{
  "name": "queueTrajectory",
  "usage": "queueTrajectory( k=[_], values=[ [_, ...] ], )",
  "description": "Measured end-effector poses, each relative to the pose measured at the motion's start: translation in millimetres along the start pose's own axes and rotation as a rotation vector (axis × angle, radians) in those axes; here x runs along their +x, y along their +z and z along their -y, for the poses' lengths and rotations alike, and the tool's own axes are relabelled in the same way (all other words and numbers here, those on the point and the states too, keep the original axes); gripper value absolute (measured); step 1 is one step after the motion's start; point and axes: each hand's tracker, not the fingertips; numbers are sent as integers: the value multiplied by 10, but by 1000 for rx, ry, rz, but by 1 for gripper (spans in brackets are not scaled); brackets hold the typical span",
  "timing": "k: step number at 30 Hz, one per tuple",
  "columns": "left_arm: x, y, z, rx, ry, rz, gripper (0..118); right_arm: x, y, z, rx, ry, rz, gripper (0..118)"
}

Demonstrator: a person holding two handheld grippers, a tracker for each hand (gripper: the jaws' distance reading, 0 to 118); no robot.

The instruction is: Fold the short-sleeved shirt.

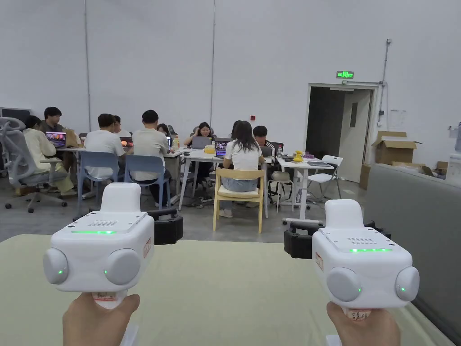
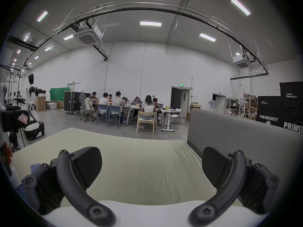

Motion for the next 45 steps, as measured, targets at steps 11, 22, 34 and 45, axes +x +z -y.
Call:
queueTrajectory(
  k=[11,22,34,45],
  values=[
    [14,-3,-35,12,5,-14,118,79,-2,-4,-11,-60,-26,118],
    [74,6,131,49,-80,-20,0,22,45,264,31,17,114,3],
    [-417,70,367,-47,3,-13,0,-251,-60,464,-37,-61,-151,3],
    [-2479,1532,440,-120,-25,-537,0,-2697,281,371,-45,-90,-618,3]
  ],
)
